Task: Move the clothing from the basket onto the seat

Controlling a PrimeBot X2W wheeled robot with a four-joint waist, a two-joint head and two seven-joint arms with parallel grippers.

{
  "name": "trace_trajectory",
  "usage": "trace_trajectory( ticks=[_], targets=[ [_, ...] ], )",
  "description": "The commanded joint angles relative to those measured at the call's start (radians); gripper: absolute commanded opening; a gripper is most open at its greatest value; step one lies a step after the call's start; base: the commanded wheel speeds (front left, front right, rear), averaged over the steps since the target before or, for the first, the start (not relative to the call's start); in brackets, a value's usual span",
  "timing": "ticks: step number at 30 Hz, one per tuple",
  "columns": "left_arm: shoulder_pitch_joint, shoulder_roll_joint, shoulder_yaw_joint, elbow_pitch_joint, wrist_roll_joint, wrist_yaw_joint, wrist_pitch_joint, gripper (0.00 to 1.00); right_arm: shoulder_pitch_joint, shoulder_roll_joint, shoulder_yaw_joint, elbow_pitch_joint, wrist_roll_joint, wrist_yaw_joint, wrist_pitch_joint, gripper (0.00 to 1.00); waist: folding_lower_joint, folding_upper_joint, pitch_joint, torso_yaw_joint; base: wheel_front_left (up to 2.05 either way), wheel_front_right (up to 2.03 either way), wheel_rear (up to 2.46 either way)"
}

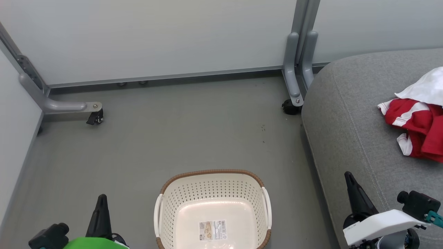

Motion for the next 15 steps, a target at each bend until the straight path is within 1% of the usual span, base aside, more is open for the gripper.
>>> trace_trajectory(
  ticks=[1, 15],
  targets=[
    [-0.031, -0.001, 0.010, -0.010, -0.042, -0.006, 0.007, 0.00, -0.031, -0.006, -0.005, -0.003, 0.042, 0.000, 0.003, 0.00, 0.0000, 0.0000, 0.000, 0.000, 0.00, 0.00, 0.00],
    [-0.067, -0.003, 0.032, 0.003, -0.236, -0.016, 0.057, 0.00, -0.070, -0.013, -0.018, 0.039, 0.247, 0.000, 0.023, 0.00, 0.0000, 0.0000, 0.000, 0.001, 0.00, 0.00, 0.00]
  ],
)
